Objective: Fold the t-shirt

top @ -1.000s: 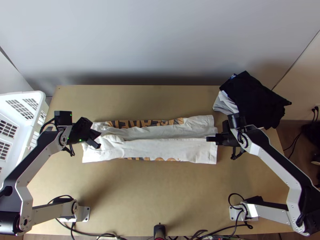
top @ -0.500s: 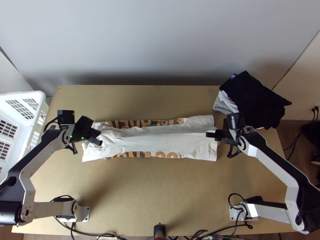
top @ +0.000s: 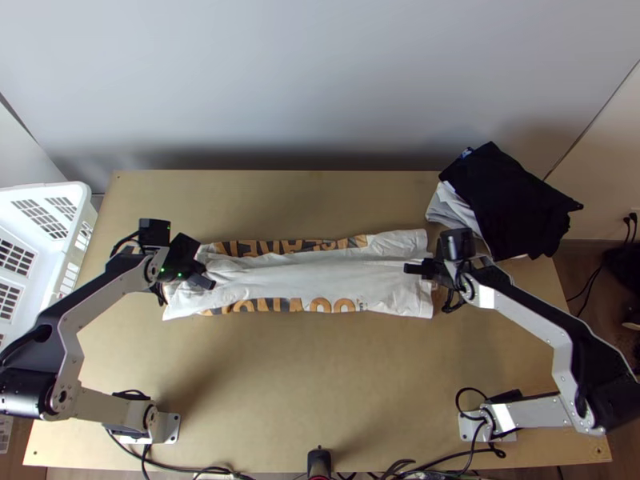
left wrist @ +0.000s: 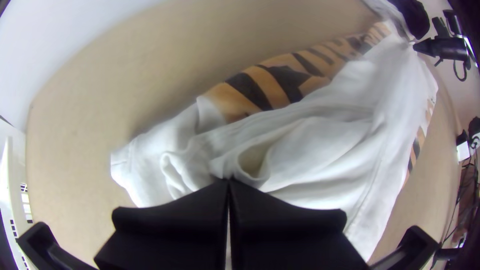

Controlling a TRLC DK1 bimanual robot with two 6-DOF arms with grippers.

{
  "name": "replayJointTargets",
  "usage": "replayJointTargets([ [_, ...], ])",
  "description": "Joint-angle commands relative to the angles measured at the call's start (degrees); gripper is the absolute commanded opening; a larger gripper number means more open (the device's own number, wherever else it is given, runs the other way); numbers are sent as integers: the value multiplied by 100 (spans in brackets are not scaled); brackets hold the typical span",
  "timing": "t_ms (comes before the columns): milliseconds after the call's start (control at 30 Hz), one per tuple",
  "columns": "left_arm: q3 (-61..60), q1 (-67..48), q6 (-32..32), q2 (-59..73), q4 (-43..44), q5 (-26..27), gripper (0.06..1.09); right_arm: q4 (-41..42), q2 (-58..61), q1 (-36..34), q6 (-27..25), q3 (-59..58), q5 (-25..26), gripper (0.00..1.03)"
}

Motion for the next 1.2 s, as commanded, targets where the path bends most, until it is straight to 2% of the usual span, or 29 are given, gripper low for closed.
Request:
replayJointTargets([
  [0, 46, -64, -54, 226, 15, -233, 9, 365, 469, 23, -168, -6, 320, 3],
  [167, 46, -72, -54, 305, 32, -259, 9, 391, 531, 14, -264, 82, 347, 4],
  [200, 46, -81, -54, 297, 41, -259, 9, 391, 513, 6, -335, 117, 347, 11],
  [233, 46, -90, -54, 288, 32, -259, 15, 391, 460, -3, -361, 135, 347, 21],
  [267, 46, -90, -54, 262, 32, -268, 36, 391, 381, -30, -361, 135, 347, 49],
  [300, 46, -90, -37, 235, 24, -259, 67, 321, 329, -65, -431, 188, 338, 86],
  [333, 46, -90, -19, 200, -3, -268, 100, 171, 267, -65, -502, 249, 338, 99],
  [367, 37, -90, -10, 156, -20, -268, 104, 75, 188, -74, -528, 284, 338, 99],
  [567, 204, -28, -19, -380, -416, -250, 104, -321, -911, -12, -695, 548, 215, 99],
  [700, 520, 16, -81, -626, -917, -189, 104, -1279, -1034, 260, -326, 1374, -989, 98],
  [800, 608, 51, -116, -740, -1075, -171, 104, -1753, -946, 700, -53, 1972, -1420, 98],
  [900, 687, 147, -186, -837, -1224, -145, 104, -2043, -770, 1254, 254, 2420, -1517, 98],
  [967, 731, 183, -230, -916, -1295, -127, 104, -2114, -603, 1447, 412, 2613, -1754, 98],
  [1067, 819, 235, -327, -1030, -1488, -48, 104, -2342, -76, 1596, 799, 2947, -2483, 98],
  [1167, 960, 393, -485, -1083, -1769, 242, 104, -2377, 504, 1632, 1160, 3185, -3143, 98],
])
